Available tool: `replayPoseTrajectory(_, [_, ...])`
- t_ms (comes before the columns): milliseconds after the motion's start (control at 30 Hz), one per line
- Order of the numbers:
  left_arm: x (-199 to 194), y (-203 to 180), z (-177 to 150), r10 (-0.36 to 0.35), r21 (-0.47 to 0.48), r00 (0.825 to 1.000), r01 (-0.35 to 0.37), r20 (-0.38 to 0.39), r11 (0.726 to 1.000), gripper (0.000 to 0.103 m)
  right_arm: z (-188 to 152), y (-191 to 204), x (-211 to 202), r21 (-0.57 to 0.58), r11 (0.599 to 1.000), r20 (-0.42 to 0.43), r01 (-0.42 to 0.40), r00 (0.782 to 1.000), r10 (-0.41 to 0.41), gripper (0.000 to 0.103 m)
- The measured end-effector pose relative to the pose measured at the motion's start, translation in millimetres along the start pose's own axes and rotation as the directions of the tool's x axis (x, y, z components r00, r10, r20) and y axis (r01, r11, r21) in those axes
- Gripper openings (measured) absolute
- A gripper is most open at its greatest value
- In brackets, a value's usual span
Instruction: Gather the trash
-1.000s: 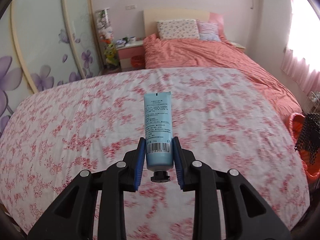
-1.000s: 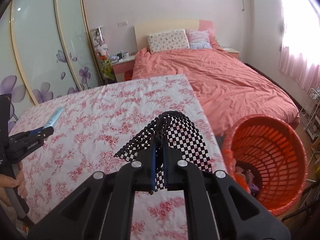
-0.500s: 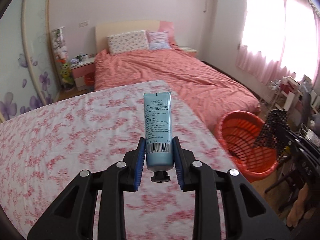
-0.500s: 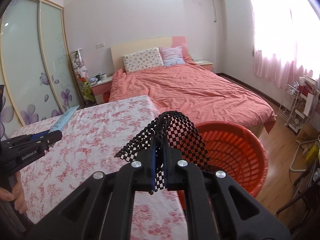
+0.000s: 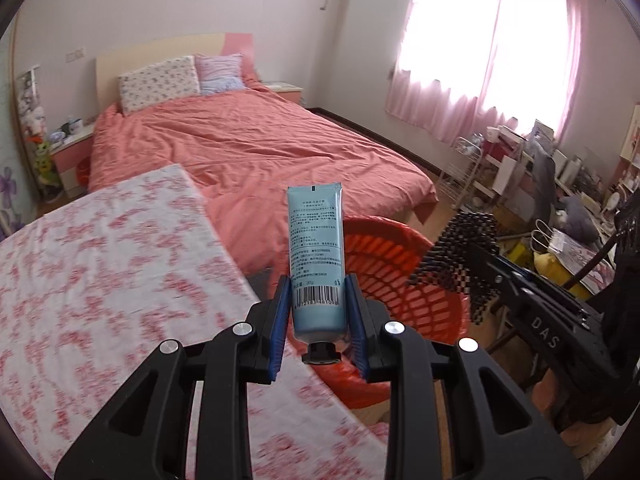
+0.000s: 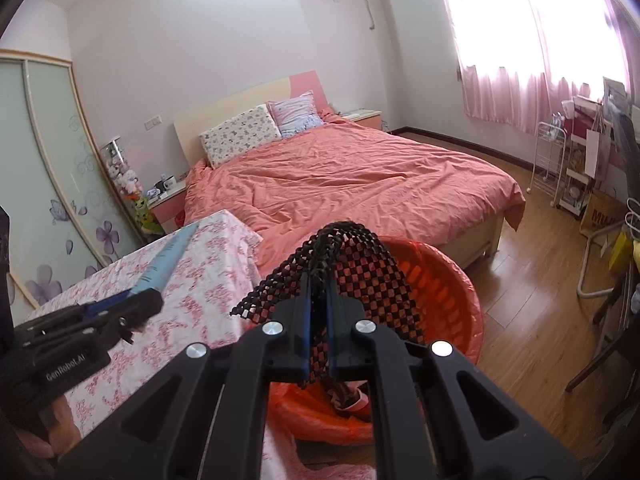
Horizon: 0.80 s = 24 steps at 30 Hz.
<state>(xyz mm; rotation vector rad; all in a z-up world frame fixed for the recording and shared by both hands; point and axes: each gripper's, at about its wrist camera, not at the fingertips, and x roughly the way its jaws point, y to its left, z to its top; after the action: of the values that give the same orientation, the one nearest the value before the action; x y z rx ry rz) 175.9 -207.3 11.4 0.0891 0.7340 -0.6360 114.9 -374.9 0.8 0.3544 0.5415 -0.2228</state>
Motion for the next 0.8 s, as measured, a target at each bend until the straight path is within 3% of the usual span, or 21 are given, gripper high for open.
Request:
replayPoseTrajectory(100, [31, -13, 4, -0.024, 0.012, 0.999, 0.024, -0.042, 1.000, 0.029, 5, -21, 23, 0.038, 0.999, -0.019, -0.010, 1.000, 0.011, 0.016])
replayPoseTrajectory(133, [41, -15, 4, -0.014, 0.007, 0.998, 0.014, -0.054, 1.000, 0.032, 5, -26, 28, 0.046, 0.999, -0.028, -0.012, 1.000, 0.013, 0.022])
replayPoseTrajectory(167, [50, -15, 3, -0.006, 0.001, 0.997, 0.006, -0.071, 1.000, 0.037, 5, -30, 33, 0.056, 0.998, -0.034, -0.007, 0.999, 0.009, 0.037])
replayPoseTrajectory(200, [54, -15, 2, 0.003, -0.005, 0.997, -0.004, -0.082, 1.000, 0.048, 4, -36, 39, 0.065, 0.998, -0.038, -0.001, 0.999, 0.004, 0.043])
replayPoseTrajectory(233, [58, -13, 0, 0.025, -0.010, 0.996, -0.026, -0.090, 1.000, 0.053, 3, -41, 43, 0.069, 0.998, -0.045, 0.007, 0.999, -0.004, 0.044])
replayPoseTrajectory(333, [59, -2, -7, 0.064, -0.019, 0.992, -0.067, -0.105, 0.998, 0.055, -3, -47, 43, 0.081, 0.996, -0.054, 0.022, 0.998, -0.018, 0.048])
replayPoseTrajectory(467, [32, 12, -16, 0.125, -0.026, 0.989, -0.127, -0.076, 0.992, 0.062, -10, -42, 22, 0.058, 0.996, -0.020, 0.070, 0.997, -0.069, 0.059])
replayPoseTrajectory(567, [1, 20, -21, 0.187, -0.025, 0.982, -0.187, -0.017, 0.982, 0.073, -16, -28, -4, 0.021, 0.995, 0.023, 0.096, 0.995, -0.096, 0.069])
replayPoseTrajectory(633, [-27, 27, -29, 0.241, -0.030, 0.970, -0.241, 0.023, 0.970, 0.084, -18, -19, -22, -0.006, 0.993, 0.052, 0.118, 0.992, -0.117, 0.077])
replayPoseTrajectory(800, [-82, 43, -49, 0.346, -0.061, 0.933, -0.341, 0.096, 0.938, 0.097, -34, 13, -70, -0.063, 0.984, 0.120, 0.164, 0.980, -0.156, 0.093])
